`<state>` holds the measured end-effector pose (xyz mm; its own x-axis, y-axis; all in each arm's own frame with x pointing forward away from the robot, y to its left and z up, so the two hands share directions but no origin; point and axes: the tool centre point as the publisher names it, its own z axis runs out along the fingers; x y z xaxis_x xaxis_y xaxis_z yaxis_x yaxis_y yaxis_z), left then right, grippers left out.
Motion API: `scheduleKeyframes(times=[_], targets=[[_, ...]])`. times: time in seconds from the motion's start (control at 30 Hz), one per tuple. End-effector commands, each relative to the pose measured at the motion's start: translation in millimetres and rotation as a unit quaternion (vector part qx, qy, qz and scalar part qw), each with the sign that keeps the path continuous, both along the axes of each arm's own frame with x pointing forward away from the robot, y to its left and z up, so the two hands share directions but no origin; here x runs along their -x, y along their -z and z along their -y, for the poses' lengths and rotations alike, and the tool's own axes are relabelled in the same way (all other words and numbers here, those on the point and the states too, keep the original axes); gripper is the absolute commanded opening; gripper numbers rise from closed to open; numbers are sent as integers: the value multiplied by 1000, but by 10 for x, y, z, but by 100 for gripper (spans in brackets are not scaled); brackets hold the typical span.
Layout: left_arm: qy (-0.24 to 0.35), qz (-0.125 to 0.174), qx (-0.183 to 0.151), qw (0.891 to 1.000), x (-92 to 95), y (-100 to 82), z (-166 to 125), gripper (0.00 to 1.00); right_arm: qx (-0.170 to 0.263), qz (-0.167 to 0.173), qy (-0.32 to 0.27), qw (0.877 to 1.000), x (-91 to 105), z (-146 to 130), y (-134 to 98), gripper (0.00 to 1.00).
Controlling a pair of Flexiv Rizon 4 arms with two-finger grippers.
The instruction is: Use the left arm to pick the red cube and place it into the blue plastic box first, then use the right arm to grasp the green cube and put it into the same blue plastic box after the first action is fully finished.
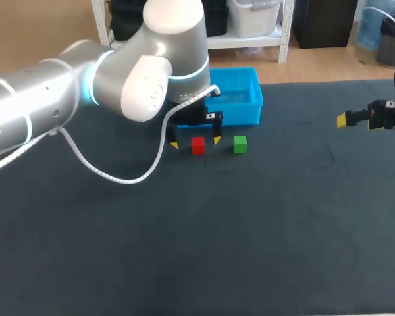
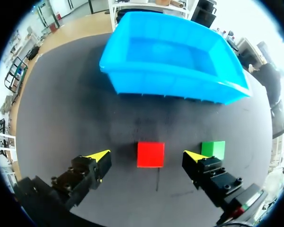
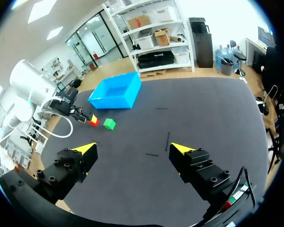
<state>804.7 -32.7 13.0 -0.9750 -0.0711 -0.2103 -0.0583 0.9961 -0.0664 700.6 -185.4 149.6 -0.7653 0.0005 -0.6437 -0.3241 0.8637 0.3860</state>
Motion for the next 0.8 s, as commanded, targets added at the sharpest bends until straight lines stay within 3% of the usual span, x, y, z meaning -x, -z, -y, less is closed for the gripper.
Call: scheduleKeyframes(times=[0.03,0.5,0.53,0.57,0.6,0.67,0.73,0.77,0.8], targets=[[-1,0,-5,1000,-67,19,42,100,0,0,-1,1000,-2,4,3,100],[-3,0,-14,1000,-116,152,30,100,0,0,-1,1000,-2,4,3,100],[-3,-1,-14,1000,-121,157,28,91,0,0,-1,1000,-2,4,3,100],[-4,-1,-13,1000,-123,159,27,61,0,0,-1,1000,-2,4,3,100],[-4,1,-15,1000,-124,159,27,45,0,0,-1,1000,-2,4,3,100],[-5,0,-17,1000,-130,176,27,24,0,0,-1,1000,-2,4,3,100],[-6,-2,-19,1000,-132,190,27,13,0,0,-1,1000,-2,4,3,100],[-7,-3,-19,1000,-134,198,26,0,0,0,-1,1000,-2,4,3,100],[-7,-4,-20,1000,-135,203,25,0,0,0,-1,1000,-2,4,3,100]])
